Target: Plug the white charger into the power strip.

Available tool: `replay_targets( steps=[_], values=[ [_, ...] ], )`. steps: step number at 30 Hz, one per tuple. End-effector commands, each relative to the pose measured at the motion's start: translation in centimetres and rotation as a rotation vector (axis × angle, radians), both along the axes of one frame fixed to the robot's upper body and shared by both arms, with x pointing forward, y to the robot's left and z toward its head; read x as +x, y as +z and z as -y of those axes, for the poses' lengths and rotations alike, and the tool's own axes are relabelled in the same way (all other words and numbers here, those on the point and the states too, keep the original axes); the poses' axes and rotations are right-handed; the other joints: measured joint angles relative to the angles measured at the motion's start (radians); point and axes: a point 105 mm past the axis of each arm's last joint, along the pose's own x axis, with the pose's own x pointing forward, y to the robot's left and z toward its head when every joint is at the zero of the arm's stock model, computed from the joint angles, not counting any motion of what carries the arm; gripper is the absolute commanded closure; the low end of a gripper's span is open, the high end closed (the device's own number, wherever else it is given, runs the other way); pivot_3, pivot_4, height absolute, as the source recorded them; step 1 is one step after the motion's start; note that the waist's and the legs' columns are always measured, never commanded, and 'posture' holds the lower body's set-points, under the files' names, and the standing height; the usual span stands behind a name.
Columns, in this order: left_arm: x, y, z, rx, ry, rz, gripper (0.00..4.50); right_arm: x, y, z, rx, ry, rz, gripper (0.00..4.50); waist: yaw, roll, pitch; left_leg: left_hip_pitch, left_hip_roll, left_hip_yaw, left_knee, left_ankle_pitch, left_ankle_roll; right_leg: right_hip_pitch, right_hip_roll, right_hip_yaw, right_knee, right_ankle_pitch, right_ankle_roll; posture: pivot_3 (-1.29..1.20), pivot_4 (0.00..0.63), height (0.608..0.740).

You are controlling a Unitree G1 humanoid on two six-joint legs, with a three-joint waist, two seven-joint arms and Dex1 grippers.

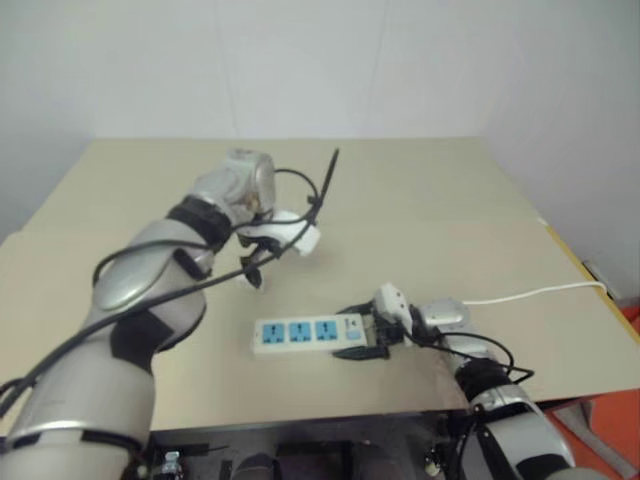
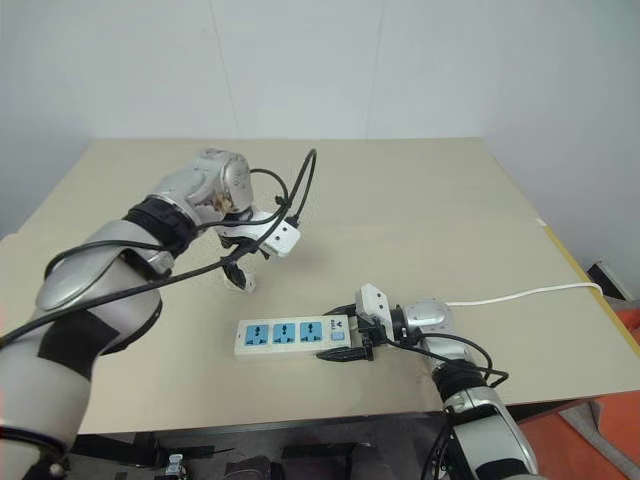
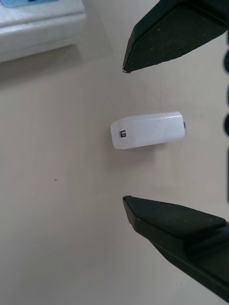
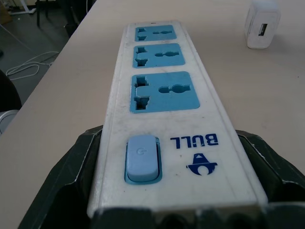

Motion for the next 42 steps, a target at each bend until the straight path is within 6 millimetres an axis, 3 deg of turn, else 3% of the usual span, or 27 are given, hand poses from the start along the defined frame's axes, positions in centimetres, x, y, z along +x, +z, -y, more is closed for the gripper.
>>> replay_targets(
  steps=[1,27,30,39,42],
  values=[
    [0.3,0.1,-0.4,0.028,0.046,0.013,0.00,-0.1,-0.2,0.6,-0.007,-0.018,-0.016,1.06,0.000,0.000,0.000,0.000,0.000,0.000,0.000,0.000,0.000,0.000,0.000,0.000,0.000,0.000,0.000,0.00,0.150,0.740],
    [1.4,-4.0,-1.0,0.076,0.115,0.073,0.00,-0.6,0.1,1.2,0.003,-0.065,-0.034,1.06,0.015,0.000,0.000,0.000,-0.001,-0.001,0.001,0.000,0.000,0.000,-0.001,0.000,0.000,0.000,0.001,0.00,0.150,0.740],
    [1.4,-4.1,-1.0,0.074,0.116,0.071,0.55,-0.6,0.1,1.2,0.005,-0.070,-0.034,1.06,0.016,0.000,0.000,0.000,-0.001,-0.001,0.001,0.000,0.000,0.001,-0.001,0.000,0.001,0.000,0.001,0.00,0.150,0.740],
    [1.4,-3.7,-0.8,0.031,0.118,0.062,3.42,-0.5,0.1,1.1,0.008,-0.075,-0.033,1.06,0.017,0.000,0.000,0.000,-0.001,-0.001,0.001,0.000,0.000,0.001,-0.001,0.000,0.001,0.001,0.001,0.00,0.150,0.740],
    [1.6,-2.6,-0.3,-0.034,0.100,0.083,3.49,-0.5,0.1,1.1,0.007,-0.072,-0.033,1.06,0.017,0.000,0.000,0.000,-0.001,-0.001,0.001,0.000,0.000,0.001,-0.001,0.000,0.001,0.001,0.001,0.00,0.150,0.740]
  ],
)
